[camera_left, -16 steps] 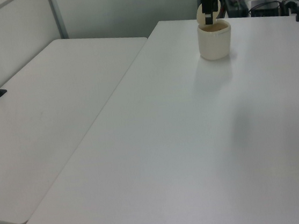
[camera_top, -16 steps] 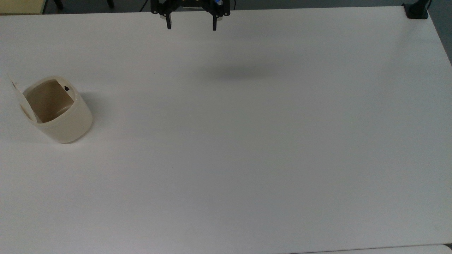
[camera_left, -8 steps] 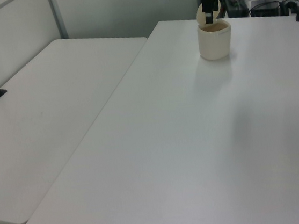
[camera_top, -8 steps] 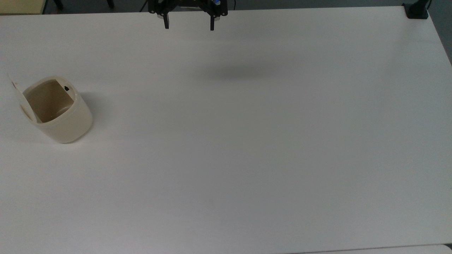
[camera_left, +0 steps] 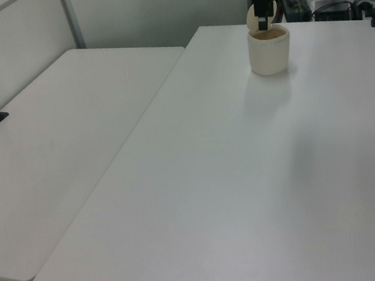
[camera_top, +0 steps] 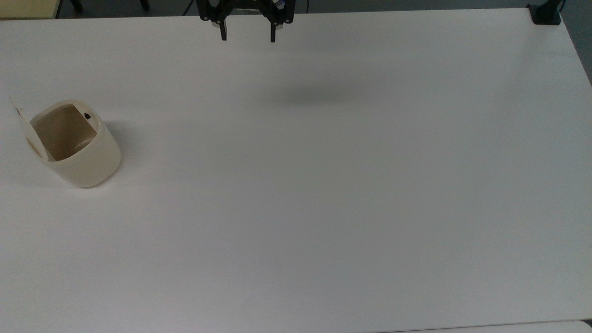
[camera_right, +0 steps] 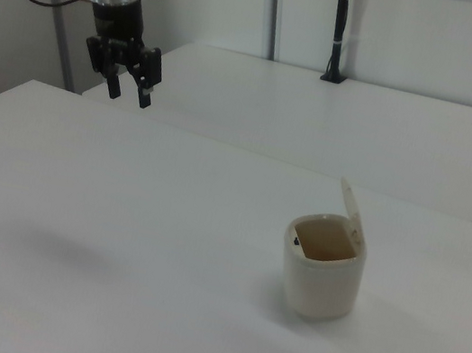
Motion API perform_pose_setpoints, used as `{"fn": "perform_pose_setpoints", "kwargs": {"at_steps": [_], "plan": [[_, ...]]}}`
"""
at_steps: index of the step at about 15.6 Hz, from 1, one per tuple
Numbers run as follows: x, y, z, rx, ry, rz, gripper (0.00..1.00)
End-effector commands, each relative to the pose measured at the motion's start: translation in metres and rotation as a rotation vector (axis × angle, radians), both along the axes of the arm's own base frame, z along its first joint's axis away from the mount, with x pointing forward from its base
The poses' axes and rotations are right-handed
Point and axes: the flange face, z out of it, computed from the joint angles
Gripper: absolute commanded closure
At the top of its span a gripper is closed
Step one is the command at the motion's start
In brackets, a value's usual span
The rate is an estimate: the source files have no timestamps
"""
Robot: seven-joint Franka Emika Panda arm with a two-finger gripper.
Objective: Close the trash bin
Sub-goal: 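Close the gripper fingers together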
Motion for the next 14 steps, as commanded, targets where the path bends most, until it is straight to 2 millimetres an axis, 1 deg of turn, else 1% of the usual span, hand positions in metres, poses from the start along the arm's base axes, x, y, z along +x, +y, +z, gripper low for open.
{"fn": "perform_pose_setpoints", "kwargs": {"at_steps": [1, 8, 10, 12, 14], "plan": [[-0.011, 0.001, 0.002, 0.015, 0.012, 0.015, 0.99], [-0.010, -0.001, 0.002, 0.015, 0.011, -0.003, 1.00], [-0.007, -0.004, 0.000, 0.014, 0.010, -0.041, 1.00], [-0.002, -0.027, -0.002, 0.011, -0.001, -0.094, 1.00], [0.005, -0.059, 0.002, 0.013, -0.027, -0.149, 1.00]]}}
